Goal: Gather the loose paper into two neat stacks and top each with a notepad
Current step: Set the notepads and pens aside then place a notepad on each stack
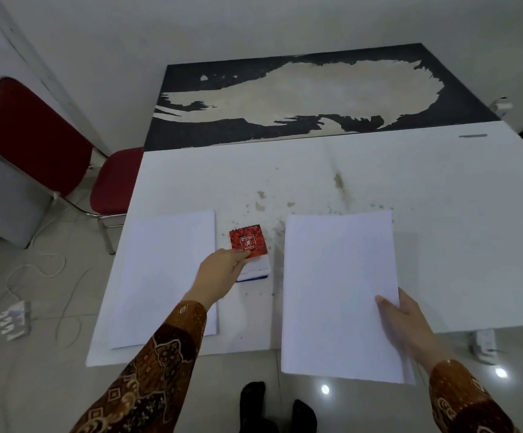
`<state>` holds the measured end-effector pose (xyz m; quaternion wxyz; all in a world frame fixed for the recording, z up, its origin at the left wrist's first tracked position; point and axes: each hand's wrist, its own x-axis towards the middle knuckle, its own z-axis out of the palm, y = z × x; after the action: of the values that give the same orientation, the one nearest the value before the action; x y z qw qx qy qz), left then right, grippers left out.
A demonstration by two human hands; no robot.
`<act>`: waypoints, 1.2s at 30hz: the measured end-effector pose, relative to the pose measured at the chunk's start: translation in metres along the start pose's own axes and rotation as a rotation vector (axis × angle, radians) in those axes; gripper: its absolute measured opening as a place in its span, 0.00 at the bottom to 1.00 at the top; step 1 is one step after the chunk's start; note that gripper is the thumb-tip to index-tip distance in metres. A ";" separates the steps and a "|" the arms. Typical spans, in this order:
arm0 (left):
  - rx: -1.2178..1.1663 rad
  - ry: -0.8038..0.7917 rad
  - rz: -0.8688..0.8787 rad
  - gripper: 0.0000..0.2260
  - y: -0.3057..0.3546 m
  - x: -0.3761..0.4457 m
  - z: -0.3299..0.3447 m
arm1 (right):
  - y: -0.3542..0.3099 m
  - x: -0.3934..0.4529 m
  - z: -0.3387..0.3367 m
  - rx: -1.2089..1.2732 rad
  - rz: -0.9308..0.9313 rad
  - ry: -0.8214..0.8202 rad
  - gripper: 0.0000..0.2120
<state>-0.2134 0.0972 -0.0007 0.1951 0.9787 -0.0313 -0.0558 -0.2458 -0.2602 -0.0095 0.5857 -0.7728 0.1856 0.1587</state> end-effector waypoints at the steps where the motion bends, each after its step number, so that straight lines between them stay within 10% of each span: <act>1: 0.015 0.067 -0.014 0.16 0.004 0.001 -0.004 | 0.000 0.000 -0.001 -0.003 -0.002 -0.026 0.10; 15: -0.003 0.203 -0.064 0.13 0.020 0.000 -0.002 | -0.023 0.014 0.053 -0.126 0.008 -0.377 0.14; 27: -0.079 0.207 -0.135 0.18 -0.010 0.024 0.014 | -0.036 0.030 0.092 -0.117 0.086 -0.333 0.14; 36: 0.031 -0.072 -0.286 0.22 -0.030 0.074 0.000 | -0.046 0.032 0.101 -0.117 0.059 -0.337 0.13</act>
<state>-0.1388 0.1191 -0.0197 0.1689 0.9734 0.1005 -0.1177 -0.1989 -0.1551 -0.0117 0.5578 -0.7623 0.0977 0.3135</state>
